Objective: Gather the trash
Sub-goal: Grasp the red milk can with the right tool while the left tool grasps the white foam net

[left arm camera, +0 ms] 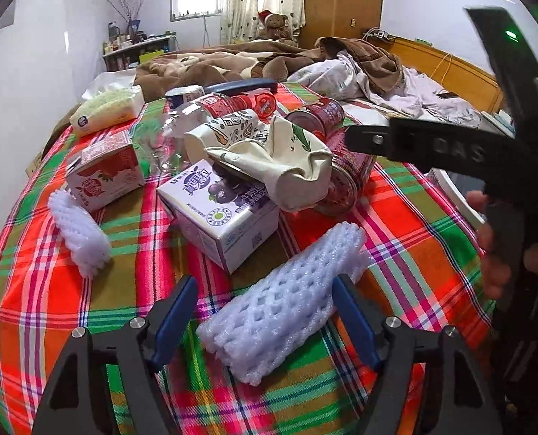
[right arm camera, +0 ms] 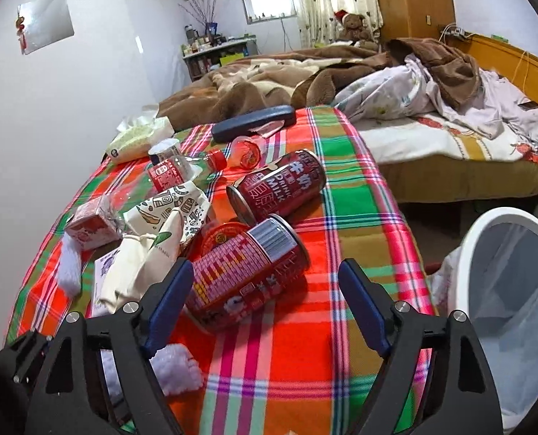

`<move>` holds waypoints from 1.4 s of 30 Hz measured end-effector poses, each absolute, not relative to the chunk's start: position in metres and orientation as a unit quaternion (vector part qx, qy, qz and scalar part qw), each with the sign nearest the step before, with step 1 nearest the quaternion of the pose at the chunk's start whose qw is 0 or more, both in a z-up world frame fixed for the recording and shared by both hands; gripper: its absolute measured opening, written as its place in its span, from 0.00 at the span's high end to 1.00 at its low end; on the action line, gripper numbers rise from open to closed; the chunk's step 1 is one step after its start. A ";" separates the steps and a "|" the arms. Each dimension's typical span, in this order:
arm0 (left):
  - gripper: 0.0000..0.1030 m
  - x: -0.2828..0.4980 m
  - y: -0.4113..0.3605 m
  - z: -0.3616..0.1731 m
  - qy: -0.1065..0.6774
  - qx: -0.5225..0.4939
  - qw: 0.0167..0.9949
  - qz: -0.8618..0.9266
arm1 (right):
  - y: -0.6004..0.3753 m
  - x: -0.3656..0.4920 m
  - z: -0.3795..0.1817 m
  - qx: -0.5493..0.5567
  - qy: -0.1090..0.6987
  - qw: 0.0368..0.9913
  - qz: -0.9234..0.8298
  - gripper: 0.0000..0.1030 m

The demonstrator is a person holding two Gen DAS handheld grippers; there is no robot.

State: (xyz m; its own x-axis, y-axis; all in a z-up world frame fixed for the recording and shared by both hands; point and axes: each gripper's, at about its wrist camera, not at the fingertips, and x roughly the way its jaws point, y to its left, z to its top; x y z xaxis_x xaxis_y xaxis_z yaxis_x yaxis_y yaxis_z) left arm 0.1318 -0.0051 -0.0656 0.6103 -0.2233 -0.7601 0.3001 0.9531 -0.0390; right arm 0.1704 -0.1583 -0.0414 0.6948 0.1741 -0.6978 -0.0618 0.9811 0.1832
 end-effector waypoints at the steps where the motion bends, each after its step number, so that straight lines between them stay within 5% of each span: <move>1: 0.29 0.134 -0.005 -0.067 0.423 0.040 0.892 -0.152 | -0.159 0.174 -0.043 0.080 0.392 0.914 0.066 0.19; 8: 0.37 0.135 -0.005 -0.069 0.438 0.019 0.882 -0.174 | -0.151 0.192 -0.047 0.097 0.415 0.902 0.067 0.23; 39: 0.33 0.145 -0.031 -0.072 0.456 0.053 0.863 -0.211 | -0.186 0.173 -0.048 0.041 0.461 0.882 0.090 0.28; 42: 0.42 0.142 -0.034 -0.070 0.460 0.049 0.859 -0.219 | -0.191 0.169 -0.048 0.055 0.461 0.881 0.096 0.25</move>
State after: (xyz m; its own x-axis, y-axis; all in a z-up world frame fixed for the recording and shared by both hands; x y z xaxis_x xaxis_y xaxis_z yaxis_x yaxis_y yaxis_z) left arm 0.1421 -0.0336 -0.0697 0.4802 -0.3312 -0.8123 0.4215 0.8992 -0.1174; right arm 0.1692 -0.1910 -0.0481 0.5570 0.2207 -0.8007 -0.1190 0.9753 0.1861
